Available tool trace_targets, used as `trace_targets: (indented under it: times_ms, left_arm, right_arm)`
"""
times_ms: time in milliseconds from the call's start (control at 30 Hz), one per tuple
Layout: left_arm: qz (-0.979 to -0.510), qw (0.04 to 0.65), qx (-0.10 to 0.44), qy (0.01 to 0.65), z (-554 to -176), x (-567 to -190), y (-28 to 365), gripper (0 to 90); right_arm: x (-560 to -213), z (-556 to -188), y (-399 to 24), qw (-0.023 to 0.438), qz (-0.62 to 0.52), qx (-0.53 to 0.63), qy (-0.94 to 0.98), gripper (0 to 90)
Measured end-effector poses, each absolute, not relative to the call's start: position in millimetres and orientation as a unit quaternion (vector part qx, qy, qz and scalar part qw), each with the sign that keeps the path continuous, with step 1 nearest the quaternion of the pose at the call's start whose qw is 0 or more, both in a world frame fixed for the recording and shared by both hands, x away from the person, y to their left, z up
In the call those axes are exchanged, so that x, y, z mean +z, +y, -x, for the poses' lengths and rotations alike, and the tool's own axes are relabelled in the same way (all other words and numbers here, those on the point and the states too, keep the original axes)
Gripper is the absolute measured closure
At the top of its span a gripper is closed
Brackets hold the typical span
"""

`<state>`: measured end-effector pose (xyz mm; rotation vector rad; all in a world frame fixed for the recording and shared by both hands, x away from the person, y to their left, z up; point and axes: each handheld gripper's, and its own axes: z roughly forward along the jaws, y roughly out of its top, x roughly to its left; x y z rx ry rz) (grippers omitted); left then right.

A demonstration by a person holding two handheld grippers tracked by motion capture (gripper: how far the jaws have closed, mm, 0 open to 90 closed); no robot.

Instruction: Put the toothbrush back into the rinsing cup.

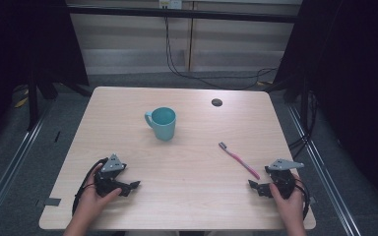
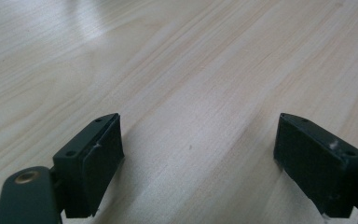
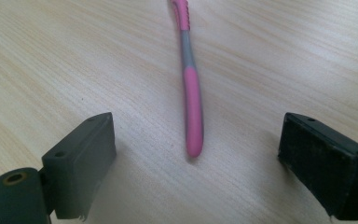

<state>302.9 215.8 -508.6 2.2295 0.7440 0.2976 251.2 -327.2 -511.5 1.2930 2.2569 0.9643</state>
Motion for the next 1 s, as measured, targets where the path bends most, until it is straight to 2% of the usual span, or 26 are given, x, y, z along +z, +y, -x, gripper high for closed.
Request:
trace_targets:
  times_ms: [600, 800, 967, 1000]
  left_arm:
    - [-0.869, 0.379, 0.116, 0.296, -301, -509, 216, 15.1]
    - [-0.869, 0.379, 0.115, 0.296, -301, -509, 216, 15.1]
    - [-0.869, 0.379, 0.115, 0.296, -301, -509, 216, 15.1]
    - [-0.869, 0.379, 0.115, 0.296, -301, -509, 216, 15.1]
  right_arm:
    - [-510, -254, -329, 0.173, -0.448, 0.342, 0.807, 11.0]
    - [-493, -269, -322, 0.131, -0.458, 0.299, 0.827, 20.7]
    - [-480, -282, -314, 0.116, -0.444, 0.254, 0.851, 26.1]
    - [-474, -289, -309, 0.105, -0.438, 0.242, 0.86, 32.3]
